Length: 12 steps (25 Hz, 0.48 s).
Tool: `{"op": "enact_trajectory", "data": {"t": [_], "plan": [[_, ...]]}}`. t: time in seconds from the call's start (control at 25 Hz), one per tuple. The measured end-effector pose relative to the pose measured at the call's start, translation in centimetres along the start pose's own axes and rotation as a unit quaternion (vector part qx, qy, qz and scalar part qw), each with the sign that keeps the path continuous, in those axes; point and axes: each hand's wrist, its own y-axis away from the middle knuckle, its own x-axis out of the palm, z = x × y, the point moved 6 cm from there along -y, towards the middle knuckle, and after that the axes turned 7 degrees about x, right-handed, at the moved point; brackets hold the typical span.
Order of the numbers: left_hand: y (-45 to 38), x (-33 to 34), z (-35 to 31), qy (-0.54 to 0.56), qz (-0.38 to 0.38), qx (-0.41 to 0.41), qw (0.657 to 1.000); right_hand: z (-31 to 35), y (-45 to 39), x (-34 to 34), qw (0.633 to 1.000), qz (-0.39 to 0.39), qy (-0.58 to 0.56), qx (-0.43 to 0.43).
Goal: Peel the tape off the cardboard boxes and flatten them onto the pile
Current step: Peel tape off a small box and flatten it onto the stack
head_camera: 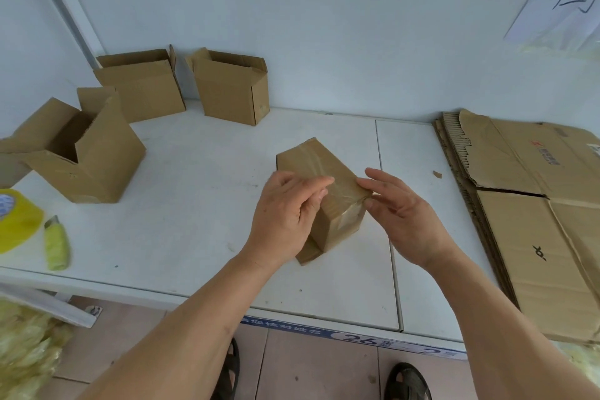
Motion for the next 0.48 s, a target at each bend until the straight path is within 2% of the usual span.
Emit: {"op": "enact_trajectory", "data": {"t": [0.08,0.16,0.2,0.28,0.48], "plan": [[-0.4,0.4,1.9,0.051,0.047,-0.129,0.989,0.6,0.3,0.0,0.999,-0.026,0.033,-0.009],[0.4,0.9,3.7,0.151,0.116,-0.302,0.934,0.9,0.6,0.4,0.997,-0.003,0.078,0.02],[0.7,1.0,4.2,0.189,0.13,-0.348,0.909,1.0,0.7,0.7,0.992,0.026,0.115,0.038],[0.8,0.9,4.4,0.205,0.125,-0.364,0.9,1.2,1.1,0.9,0.981,0.061,0.177,0.057],[0.8,0.4,4.2,0.157,0.1,-0.379,0.907,0.9,1.4,0.9,0.971,0.056,0.227,0.054]]}}
